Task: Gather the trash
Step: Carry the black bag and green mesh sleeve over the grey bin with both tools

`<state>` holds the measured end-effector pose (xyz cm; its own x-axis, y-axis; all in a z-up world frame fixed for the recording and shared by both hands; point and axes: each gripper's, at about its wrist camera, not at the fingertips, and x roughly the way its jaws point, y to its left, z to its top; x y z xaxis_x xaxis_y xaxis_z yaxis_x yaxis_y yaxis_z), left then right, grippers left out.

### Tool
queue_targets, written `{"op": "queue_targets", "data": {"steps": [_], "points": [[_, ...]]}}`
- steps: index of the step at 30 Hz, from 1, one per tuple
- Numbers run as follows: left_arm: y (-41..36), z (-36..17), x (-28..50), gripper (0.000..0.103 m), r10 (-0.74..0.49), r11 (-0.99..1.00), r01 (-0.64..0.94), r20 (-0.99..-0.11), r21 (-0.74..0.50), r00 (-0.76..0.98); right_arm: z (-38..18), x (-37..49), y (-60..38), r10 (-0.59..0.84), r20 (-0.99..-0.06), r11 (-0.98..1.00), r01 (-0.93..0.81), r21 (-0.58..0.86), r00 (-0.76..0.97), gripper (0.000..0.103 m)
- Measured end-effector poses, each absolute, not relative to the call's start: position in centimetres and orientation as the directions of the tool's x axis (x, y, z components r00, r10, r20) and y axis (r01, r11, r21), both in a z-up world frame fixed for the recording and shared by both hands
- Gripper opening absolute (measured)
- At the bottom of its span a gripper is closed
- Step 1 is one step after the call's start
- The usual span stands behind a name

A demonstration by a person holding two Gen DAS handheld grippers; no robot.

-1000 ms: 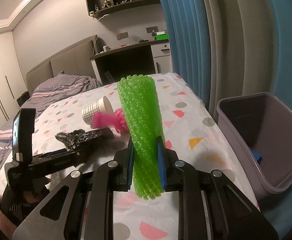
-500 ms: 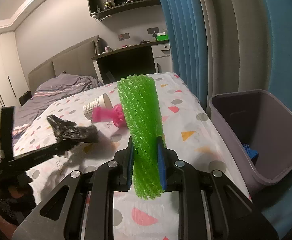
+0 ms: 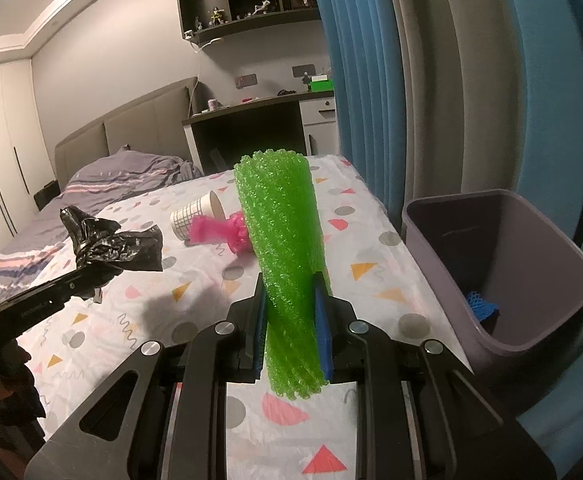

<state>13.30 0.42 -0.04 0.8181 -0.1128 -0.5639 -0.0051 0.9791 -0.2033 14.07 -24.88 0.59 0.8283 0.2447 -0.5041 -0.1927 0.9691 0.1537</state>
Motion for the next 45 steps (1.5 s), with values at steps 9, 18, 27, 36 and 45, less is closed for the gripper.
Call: {"op": "queue_targets", "data": {"steps": [9, 18, 27, 36, 45], "points": [[-0.4, 1.3, 12.0, 0.031, -0.122, 0.981, 0.018, -0.534, -0.195, 0.837, 1.2, 12.9, -25.2, 0.233, -0.482, 0.972, -0.188, 0.142, 0.844, 0.022], [-1.5, 2.0, 11.6, 0.031, -0.133, 0.982, 0.043, -0.516, -0.183, 0.846, 1.4, 12.7, -25.3, 0.223, -0.472, 0.974, -0.181, 0.134, 0.853, 0.022], [-3.2, 2.2, 12.1, 0.031, -0.154, 0.983, 0.081, -0.513, -0.163, 0.844, 1.3, 12.6, -26.0, 0.196, -0.466, 0.980, -0.154, 0.129, 0.863, 0.022], [-6.6, 2.7, 13.1, 0.031, -0.202, 0.979, 0.160, -0.501, -0.125, 0.841, 1.4, 13.0, -27.2, 0.166, -0.460, 0.985, -0.123, 0.123, 0.872, 0.022], [-10.5, 3.2, 14.7, 0.031, -0.266, 0.963, 0.252, -0.495, -0.096, 0.827, 1.7, 13.3, -29.1, 0.122, -0.449, 0.990, -0.075, 0.122, 0.885, 0.022]]}}
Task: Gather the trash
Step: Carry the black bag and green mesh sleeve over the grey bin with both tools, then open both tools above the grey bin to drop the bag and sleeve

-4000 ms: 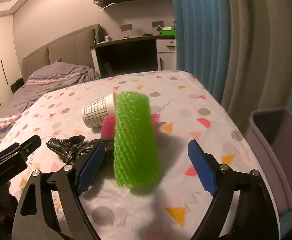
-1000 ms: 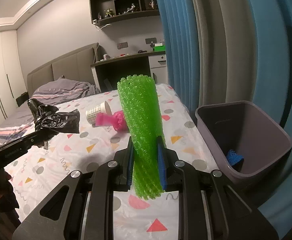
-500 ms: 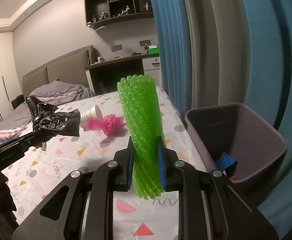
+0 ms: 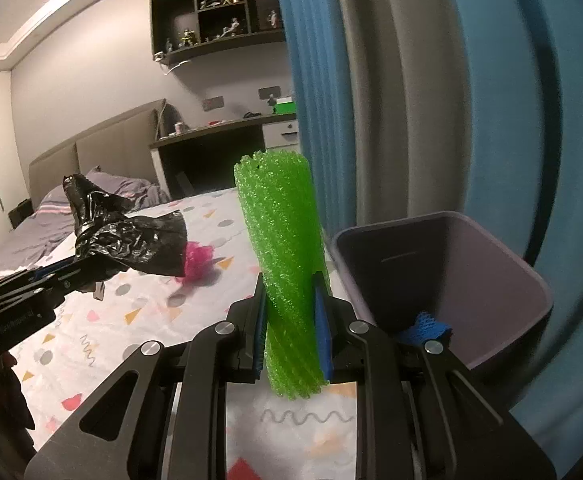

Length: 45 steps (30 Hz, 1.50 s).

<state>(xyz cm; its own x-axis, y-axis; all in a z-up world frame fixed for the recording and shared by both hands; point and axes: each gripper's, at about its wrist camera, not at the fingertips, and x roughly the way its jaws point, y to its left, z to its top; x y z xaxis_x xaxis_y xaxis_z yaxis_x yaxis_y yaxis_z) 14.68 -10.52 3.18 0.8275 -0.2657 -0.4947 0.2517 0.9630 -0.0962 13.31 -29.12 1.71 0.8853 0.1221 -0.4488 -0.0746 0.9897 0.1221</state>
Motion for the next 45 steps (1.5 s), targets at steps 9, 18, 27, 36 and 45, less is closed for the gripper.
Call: {"op": "queue_targets", "data": {"steps": [9, 18, 27, 36, 45], "points": [[-15.6, 3.0, 16.7, 0.031, -0.352, 0.927, 0.368, -0.503, -0.071, 0.789, 2.1, 14.1, -32.4, 0.044, -0.435, 0.994, 0.006, 0.113, 0.899, 0.022], [-21.9, 2.7, 19.2, 0.031, -0.448, 0.874, 0.478, -0.512, -0.081, 0.733, 2.1, 14.5, -36.7, -0.045, -0.426, 0.989, 0.099, 0.106, 0.904, 0.022], [-26.6, 2.0, 21.0, 0.031, -0.522, 0.822, 0.559, -0.531, -0.105, 0.668, 2.2, 14.8, -39.9, -0.109, -0.418, 0.979, 0.170, 0.112, 0.902, 0.022], [-29.1, 1.1, 23.4, 0.031, -0.566, 0.784, 0.606, -0.557, -0.135, 0.608, 1.7, 14.9, -41.3, -0.128, -0.416, 0.972, 0.197, 0.127, 0.900, 0.022], [-31.3, -0.6, 25.9, 0.031, -0.604, 0.746, 0.642, -0.590, -0.180, 0.537, 1.5, 15.4, -42.2, -0.136, -0.422, 0.967, 0.213, 0.142, 0.896, 0.022]]}}
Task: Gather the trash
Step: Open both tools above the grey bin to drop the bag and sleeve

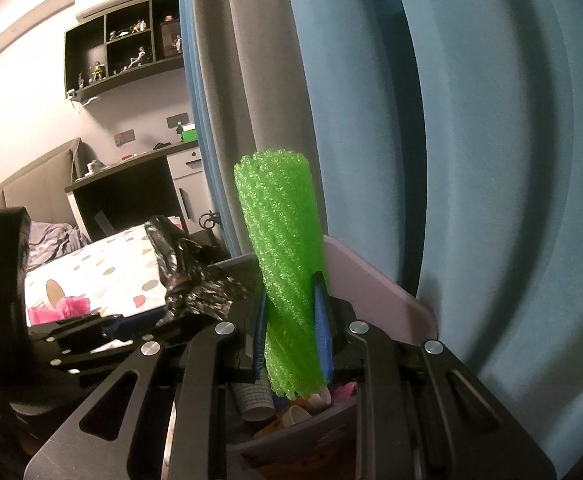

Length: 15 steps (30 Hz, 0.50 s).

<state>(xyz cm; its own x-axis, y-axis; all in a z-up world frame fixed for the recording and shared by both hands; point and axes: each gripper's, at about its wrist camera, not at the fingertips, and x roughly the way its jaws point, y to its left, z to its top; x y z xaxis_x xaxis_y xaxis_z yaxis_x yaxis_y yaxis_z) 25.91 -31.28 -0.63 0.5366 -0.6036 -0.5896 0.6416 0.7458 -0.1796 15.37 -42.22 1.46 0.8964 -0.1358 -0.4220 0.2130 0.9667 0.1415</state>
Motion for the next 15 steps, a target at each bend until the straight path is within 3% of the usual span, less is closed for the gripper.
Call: {"op": "queue_targets", "data": {"steps": [11, 14, 15], "points": [[-32.7, -2.7, 26.4, 0.033, -0.628, 0.723, 0.651, -0.611, -0.230, 0.482, 1.3, 16.3, -42.9, -0.133, -0.436, 0.964, 0.219, 0.152, 0.890, 0.022], [-32.9, -2.9, 26.0, 0.040, -0.632, 0.718, 0.658, -0.610, -0.227, 0.479, 1.2, 16.5, -43.0, -0.132, -0.441, 0.962, 0.222, 0.158, 0.888, 0.022], [-32.9, -3.0, 25.9, 0.048, -0.631, 0.718, 0.659, -0.609, -0.224, 0.481, 1.2, 16.6, -43.0, -0.132, -0.443, 0.962, 0.222, 0.158, 0.887, 0.022]]}}
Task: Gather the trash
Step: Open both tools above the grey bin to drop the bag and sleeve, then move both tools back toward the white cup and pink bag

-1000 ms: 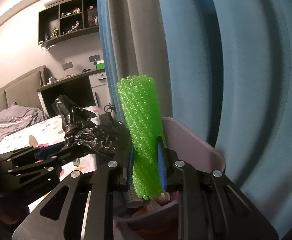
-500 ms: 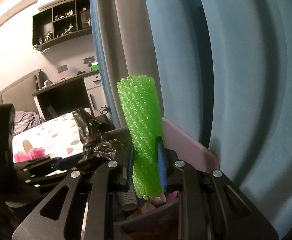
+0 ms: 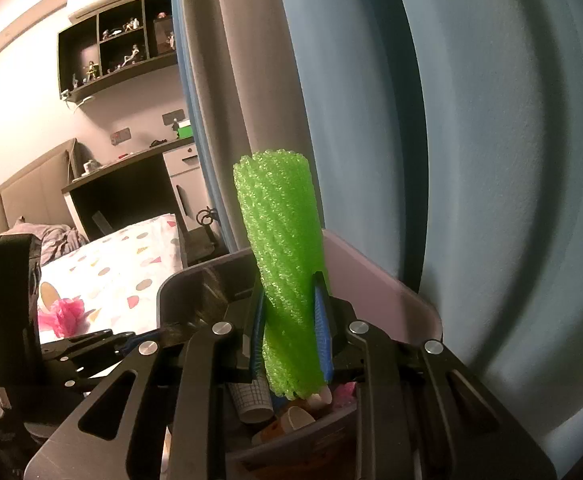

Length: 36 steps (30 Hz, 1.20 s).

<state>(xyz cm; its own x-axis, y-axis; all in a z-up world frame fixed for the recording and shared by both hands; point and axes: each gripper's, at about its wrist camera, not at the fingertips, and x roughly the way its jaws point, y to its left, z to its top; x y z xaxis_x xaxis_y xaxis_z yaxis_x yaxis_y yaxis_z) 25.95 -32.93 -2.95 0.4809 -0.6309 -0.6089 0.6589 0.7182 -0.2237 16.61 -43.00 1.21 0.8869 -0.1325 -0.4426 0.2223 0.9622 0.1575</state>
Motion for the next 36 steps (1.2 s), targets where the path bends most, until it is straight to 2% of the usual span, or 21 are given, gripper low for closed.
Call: {"op": "queue_targets", "data": {"steps": [1, 4, 7, 13, 15, 18, 23, 30, 36], "points": [[-32.8, -3.0, 25.9, 0.058, -0.632, 0.719, 0.658, -0.606, -0.225, 0.483, 1.2, 16.6, -43.1, -0.132, -0.443, 0.962, 0.222, 0.158, 0.887, 0.022], [-32.1, -3.0, 25.5, 0.070, -0.633, 0.725, 0.647, -0.600, -0.237, 0.490, 1.1, 16.7, -43.3, -0.132, -0.447, 0.961, 0.224, 0.159, 0.885, 0.023], [-31.0, -3.0, 25.5, 0.080, -0.615, 0.748, 0.620, -0.601, -0.238, 0.511, 1.0, 16.9, -43.3, -0.133, -0.450, 0.961, 0.226, 0.158, 0.883, 0.028], [-28.2, -2.5, 24.9, 0.092, -0.579, 0.792, 0.561, -0.586, -0.241, 0.566, 0.7, 17.0, -43.3, -0.132, -0.451, 0.961, 0.225, 0.160, 0.883, 0.037], [-27.4, -2.3, 24.5, 0.094, -0.569, 0.802, 0.549, -0.581, -0.235, 0.582, 0.7, 17.1, -43.1, -0.133, -0.451, 0.962, 0.224, 0.155, 0.883, 0.040], [-26.5, -2.1, 24.2, 0.095, -0.539, 0.823, 0.529, -0.582, -0.208, 0.609, 0.7, 17.2, -42.9, -0.135, -0.450, 0.961, 0.227, 0.157, 0.883, 0.051], [-24.8, -1.6, 23.7, 0.095, -0.519, 0.839, 0.503, -0.578, -0.206, 0.629, 0.8, 17.0, -42.3, -0.131, -0.451, 0.961, 0.225, 0.163, 0.883, 0.053], [-22.7, -0.9, 22.7, 0.095, -0.471, 0.872, 0.451, -0.569, -0.189, 0.673, 1.3, 16.4, -41.6, -0.128, -0.442, 0.961, 0.221, 0.164, 0.888, 0.068], [-19.7, -0.6, 21.8, 0.097, -0.406, 0.908, 0.388, -0.571, -0.160, 0.713, 1.6, 15.5, -40.5, -0.121, -0.428, 0.962, 0.212, 0.171, 0.895, 0.075]]}}
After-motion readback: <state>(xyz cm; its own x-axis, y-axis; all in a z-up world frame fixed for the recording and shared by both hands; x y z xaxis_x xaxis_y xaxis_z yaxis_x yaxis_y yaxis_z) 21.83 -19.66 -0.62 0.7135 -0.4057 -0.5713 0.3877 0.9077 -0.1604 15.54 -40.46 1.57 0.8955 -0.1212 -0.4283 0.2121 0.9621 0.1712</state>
